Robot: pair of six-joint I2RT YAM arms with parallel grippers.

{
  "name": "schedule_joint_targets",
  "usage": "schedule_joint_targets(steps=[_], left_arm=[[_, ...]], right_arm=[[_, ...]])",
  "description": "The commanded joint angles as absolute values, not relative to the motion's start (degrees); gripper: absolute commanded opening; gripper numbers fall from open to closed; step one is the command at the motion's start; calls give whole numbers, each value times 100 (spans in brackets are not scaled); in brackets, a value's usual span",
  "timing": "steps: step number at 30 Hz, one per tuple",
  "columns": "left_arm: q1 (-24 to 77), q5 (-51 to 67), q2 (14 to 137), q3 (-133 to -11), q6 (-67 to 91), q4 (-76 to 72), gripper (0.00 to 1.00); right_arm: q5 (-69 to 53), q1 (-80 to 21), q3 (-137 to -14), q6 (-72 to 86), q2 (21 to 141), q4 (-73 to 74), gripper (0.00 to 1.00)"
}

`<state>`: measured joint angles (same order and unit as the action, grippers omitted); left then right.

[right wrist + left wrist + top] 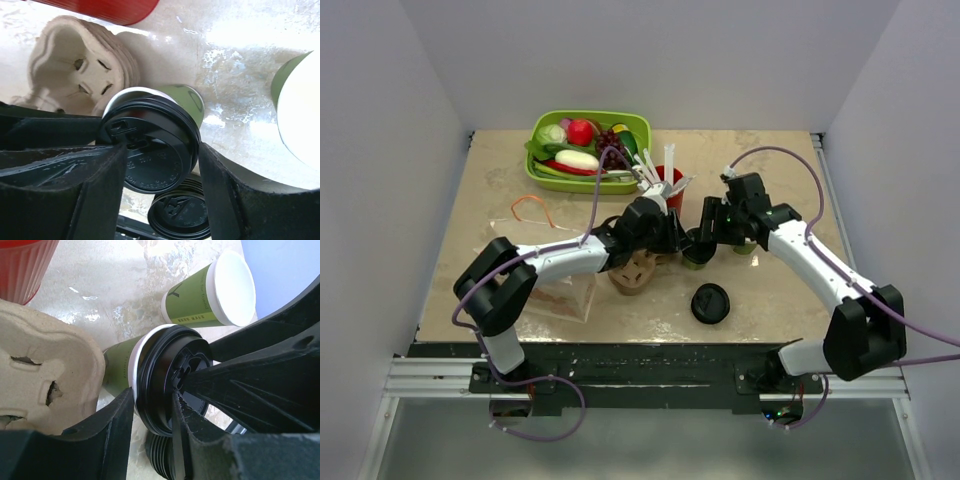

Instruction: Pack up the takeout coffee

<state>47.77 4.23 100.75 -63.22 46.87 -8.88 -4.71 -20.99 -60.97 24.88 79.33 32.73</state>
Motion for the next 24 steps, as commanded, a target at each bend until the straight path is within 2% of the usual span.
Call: schedule_joint_targets(steps=[1, 10, 18, 20, 24], left_arm=[[4746, 580, 10125, -6478, 4632, -844, 0], [4632, 852, 10002, -6354, 4641, -958, 0], [4597, 949, 10020, -6372, 4632, -1002, 0], [4597, 958, 10037, -6389, 4606, -993, 0], [4597, 1028, 10055, -6416, 4588, -1020, 0]], right_arm=[[-1036, -1934, -6249, 2628, 7734, 3067, 61], [-2003, -1538, -5994, 2312, 7910, 2988, 62], [-1951, -1354, -5783, 2180, 7928, 3085, 61], [-1977, -1362, -5748, 2110, 7963, 3085, 59], [-2048, -1354, -5757, 2074, 7954, 2997, 48]])
